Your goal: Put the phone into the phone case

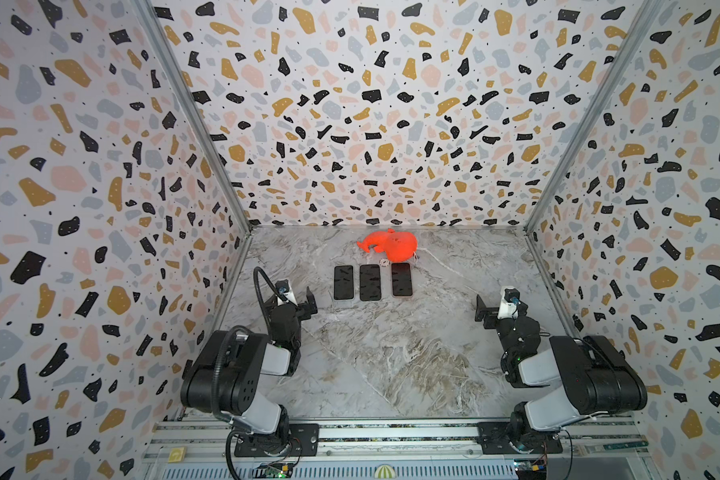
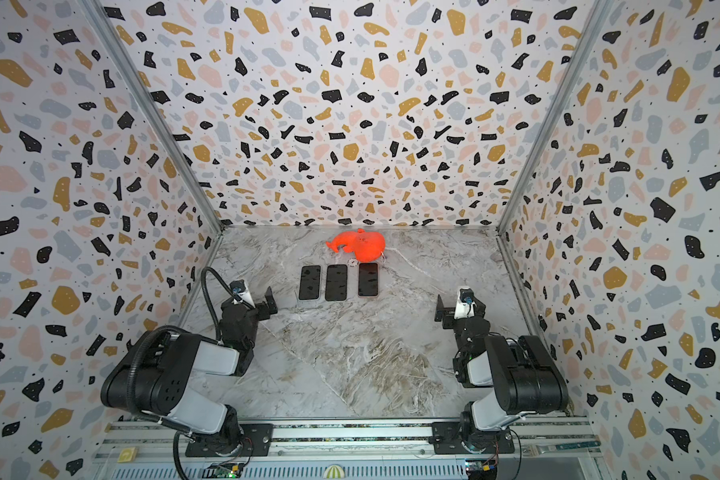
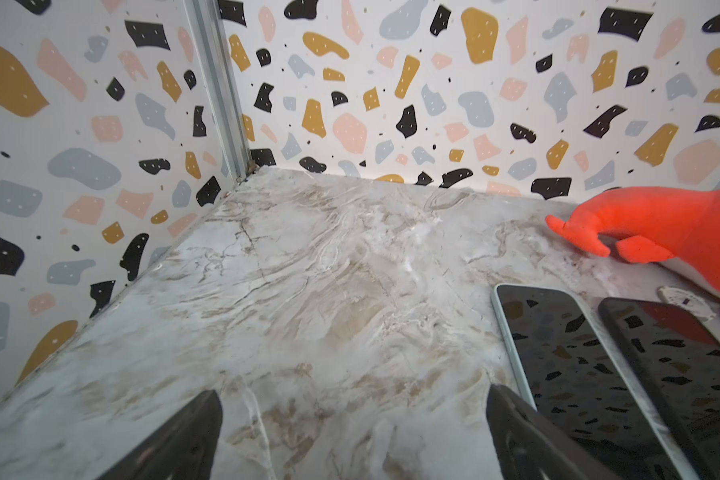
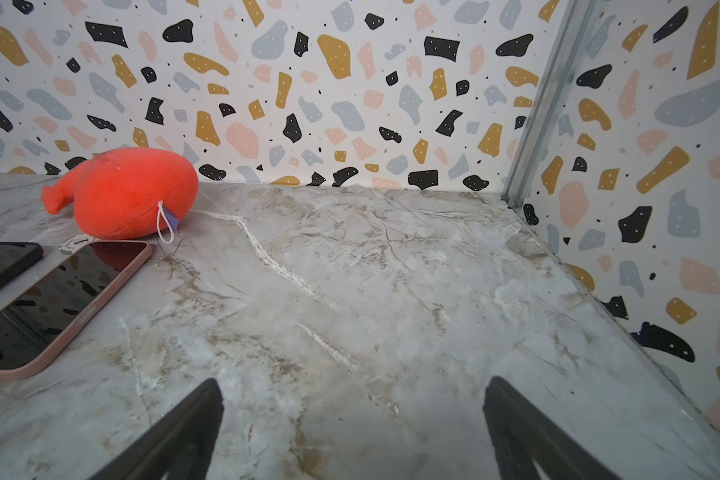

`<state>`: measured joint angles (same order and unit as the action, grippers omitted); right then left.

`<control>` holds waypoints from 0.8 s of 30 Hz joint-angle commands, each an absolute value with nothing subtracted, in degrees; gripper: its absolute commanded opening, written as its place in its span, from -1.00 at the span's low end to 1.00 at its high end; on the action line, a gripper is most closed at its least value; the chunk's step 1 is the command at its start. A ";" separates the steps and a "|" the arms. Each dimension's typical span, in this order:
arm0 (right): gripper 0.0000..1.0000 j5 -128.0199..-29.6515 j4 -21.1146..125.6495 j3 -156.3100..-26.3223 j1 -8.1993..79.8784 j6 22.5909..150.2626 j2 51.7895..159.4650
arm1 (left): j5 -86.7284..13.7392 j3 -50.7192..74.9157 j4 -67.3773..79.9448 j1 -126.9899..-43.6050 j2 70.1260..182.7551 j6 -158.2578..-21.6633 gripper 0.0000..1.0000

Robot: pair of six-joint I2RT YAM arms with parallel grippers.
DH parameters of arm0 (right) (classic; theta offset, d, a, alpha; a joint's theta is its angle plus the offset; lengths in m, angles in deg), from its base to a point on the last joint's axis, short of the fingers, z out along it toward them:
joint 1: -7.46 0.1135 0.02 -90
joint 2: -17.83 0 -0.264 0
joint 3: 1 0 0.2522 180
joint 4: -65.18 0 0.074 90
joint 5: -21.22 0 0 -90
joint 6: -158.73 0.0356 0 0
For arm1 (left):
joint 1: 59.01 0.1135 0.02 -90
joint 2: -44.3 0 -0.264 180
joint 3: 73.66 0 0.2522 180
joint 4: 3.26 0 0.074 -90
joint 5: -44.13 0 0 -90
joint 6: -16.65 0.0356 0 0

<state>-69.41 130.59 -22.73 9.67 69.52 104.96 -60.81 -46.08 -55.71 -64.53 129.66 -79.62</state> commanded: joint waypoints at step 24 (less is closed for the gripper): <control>0.98 -66.99 125.33 -26.96 11.90 67.89 105.23 | -58.50 -49.56 -62.62 -59.94 128.00 -70.73 0.99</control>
